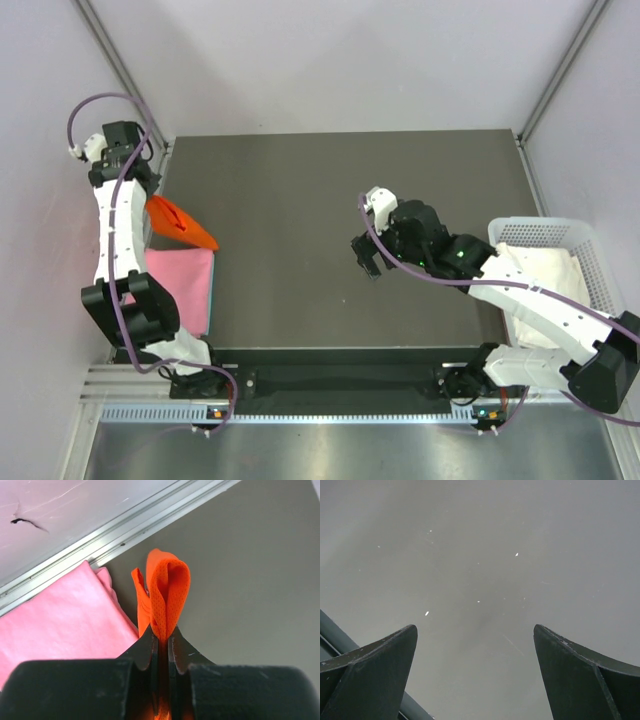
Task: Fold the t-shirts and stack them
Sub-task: Neatly place the folded tshirt to the corner
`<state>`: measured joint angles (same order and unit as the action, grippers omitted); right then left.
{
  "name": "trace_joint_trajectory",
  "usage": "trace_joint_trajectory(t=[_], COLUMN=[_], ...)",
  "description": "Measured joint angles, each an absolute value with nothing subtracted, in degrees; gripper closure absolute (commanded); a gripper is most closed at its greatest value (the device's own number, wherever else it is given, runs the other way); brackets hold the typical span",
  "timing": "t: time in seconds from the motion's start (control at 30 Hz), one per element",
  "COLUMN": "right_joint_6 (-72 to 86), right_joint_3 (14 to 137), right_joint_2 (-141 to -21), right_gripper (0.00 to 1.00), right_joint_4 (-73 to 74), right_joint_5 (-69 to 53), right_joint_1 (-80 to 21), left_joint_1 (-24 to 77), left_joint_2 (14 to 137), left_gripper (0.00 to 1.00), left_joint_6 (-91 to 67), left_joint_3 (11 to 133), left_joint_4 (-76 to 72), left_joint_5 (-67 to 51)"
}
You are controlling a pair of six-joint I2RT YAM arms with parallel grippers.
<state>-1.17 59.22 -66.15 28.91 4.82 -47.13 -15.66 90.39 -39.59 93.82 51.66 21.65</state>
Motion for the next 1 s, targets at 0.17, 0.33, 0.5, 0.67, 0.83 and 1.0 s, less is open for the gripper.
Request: trace_joint_trajectory(t=[0.17,0.33,0.5,0.67,0.83,1.0], right_joint_6=[0.4,1.3,1.9,2.2,2.6,2.7], right_joint_3=[58.8,58.2,58.0,58.0,57.8,57.7], right_joint_2=[-66.2,-66.2,-66.2,-66.2,-66.2,-66.2], right_gripper=[0.00,0.00,0.00,0.00,0.00,0.00], right_joint_4=[28.8,28.8,28.8,28.8,28.7,28.8], right_joint_5=[4.8,4.8,4.8,4.8,4.8,4.8], right_joint_1=[-47.3,-47.6,-47.9,-47.9,-47.9,-48.0], left_joint_1=[-15.6,-15.7,-16.3,-18.3,-19.6,-19.9], left_joint_2=[90.4,89.8,88.9,88.2,87.4,86.8], left_gripper=[1.00,1.00,1.00,1.00,1.00,1.00], left_joint_6=[-39.2,-39.2,-39.0,-38.8,-38.7,-38.7], left_joint_3=[96.2,97.2,96.8,95.0,92.2,89.9], left_joint_4=[52.3,52.9,53.3,53.2,53.1,53.1], left_joint_5=[20.4,20.6,20.6,20.3,19.6,18.9])
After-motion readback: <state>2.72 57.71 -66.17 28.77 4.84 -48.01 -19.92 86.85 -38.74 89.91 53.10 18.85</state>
